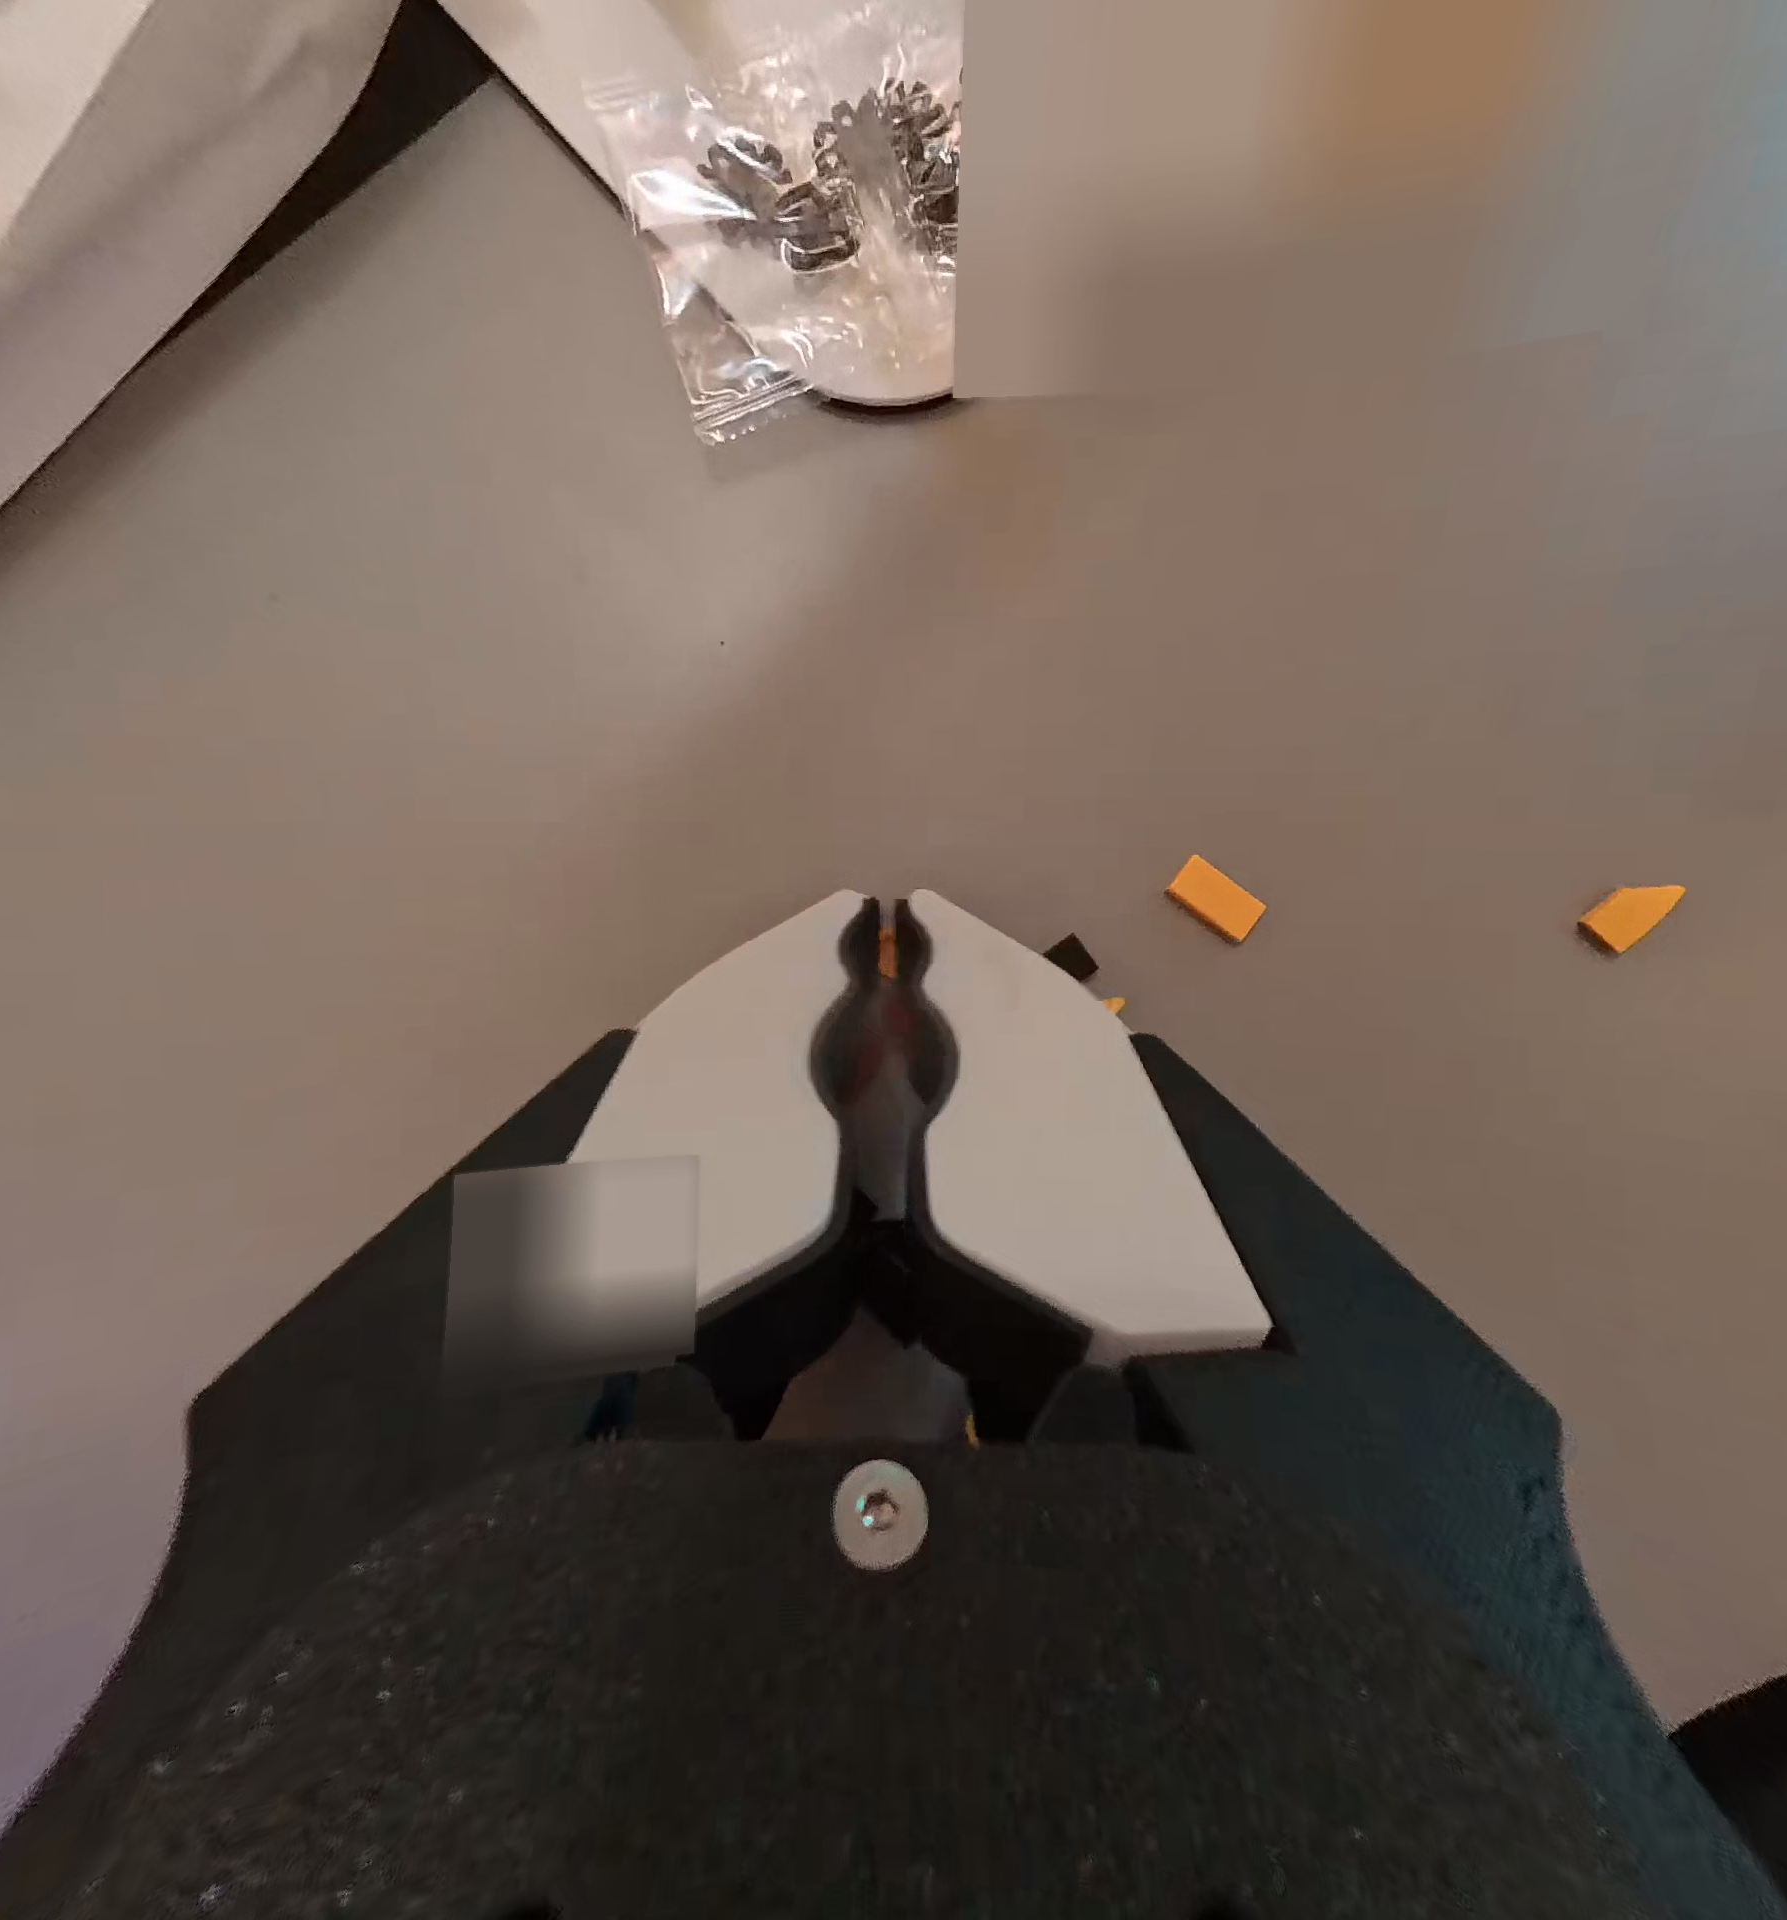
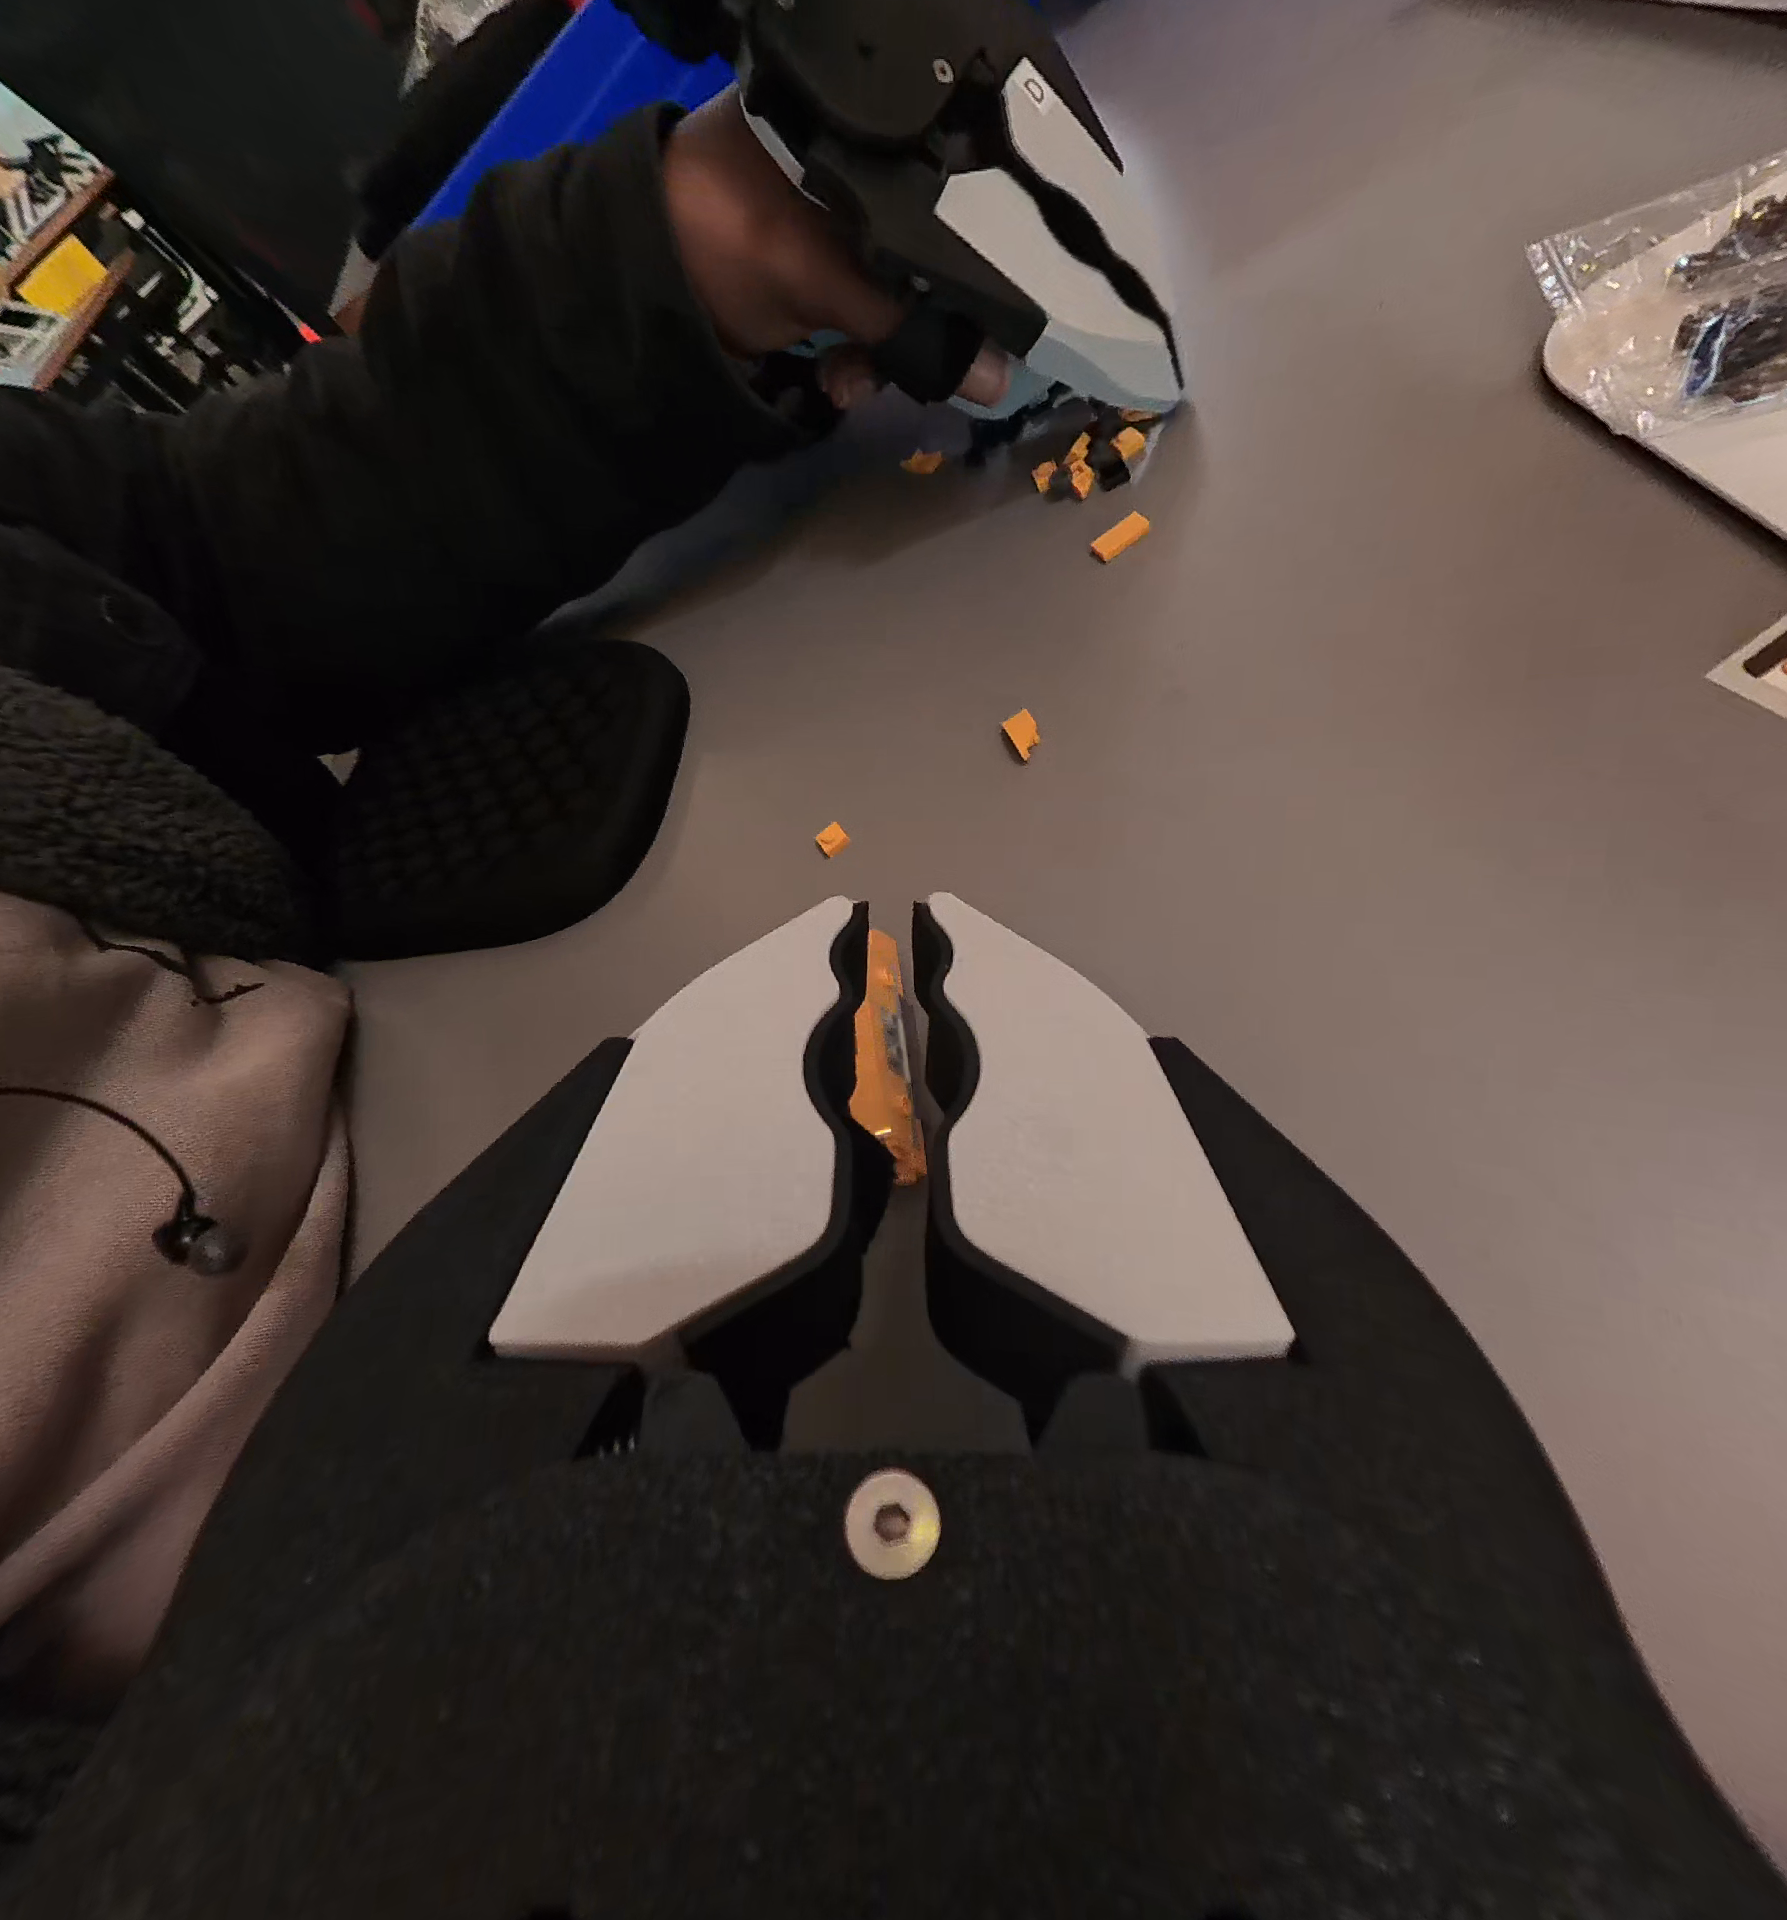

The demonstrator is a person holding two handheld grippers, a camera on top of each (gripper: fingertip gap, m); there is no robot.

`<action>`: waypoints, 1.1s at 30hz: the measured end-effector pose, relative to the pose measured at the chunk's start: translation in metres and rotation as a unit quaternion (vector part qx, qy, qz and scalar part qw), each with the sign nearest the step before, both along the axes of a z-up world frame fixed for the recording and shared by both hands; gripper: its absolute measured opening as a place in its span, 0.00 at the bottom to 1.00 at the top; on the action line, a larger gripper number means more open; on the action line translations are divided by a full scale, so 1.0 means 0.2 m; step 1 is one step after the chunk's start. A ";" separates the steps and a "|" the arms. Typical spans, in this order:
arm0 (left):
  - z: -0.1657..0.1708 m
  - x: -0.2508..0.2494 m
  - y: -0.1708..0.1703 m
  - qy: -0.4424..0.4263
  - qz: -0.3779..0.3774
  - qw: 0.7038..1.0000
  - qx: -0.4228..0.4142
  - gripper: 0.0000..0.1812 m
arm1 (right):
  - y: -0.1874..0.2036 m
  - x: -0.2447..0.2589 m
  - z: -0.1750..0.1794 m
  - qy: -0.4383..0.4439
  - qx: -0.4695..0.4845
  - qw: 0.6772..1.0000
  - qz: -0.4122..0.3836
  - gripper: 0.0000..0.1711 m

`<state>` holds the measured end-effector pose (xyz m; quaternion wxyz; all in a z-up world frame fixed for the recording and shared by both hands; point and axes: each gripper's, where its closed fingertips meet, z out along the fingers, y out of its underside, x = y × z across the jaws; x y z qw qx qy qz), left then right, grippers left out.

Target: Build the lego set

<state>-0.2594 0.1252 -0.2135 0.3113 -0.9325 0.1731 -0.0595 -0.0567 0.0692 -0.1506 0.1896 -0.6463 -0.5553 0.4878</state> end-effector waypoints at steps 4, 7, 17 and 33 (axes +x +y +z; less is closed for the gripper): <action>0.09 0.07 0.02 -0.100 0.008 0.994 0.039 0.00 | 0.01 0.00 0.02 0.014 0.008 1.000 -0.004 0.04; 0.20 0.14 0.03 -0.194 0.013 0.979 0.068 0.00 | 0.01 -0.01 0.03 0.022 0.023 0.999 -0.009 0.04; 0.05 -0.02 -0.05 -0.005 -0.003 1.000 -0.001 0.09 | -0.03 -0.03 -0.01 0.013 0.039 0.999 0.007 0.04; 0.27 0.11 -0.03 -0.197 -0.005 0.978 0.068 0.01 | -0.02 -0.03 0.01 0.029 0.039 0.999 0.001 0.04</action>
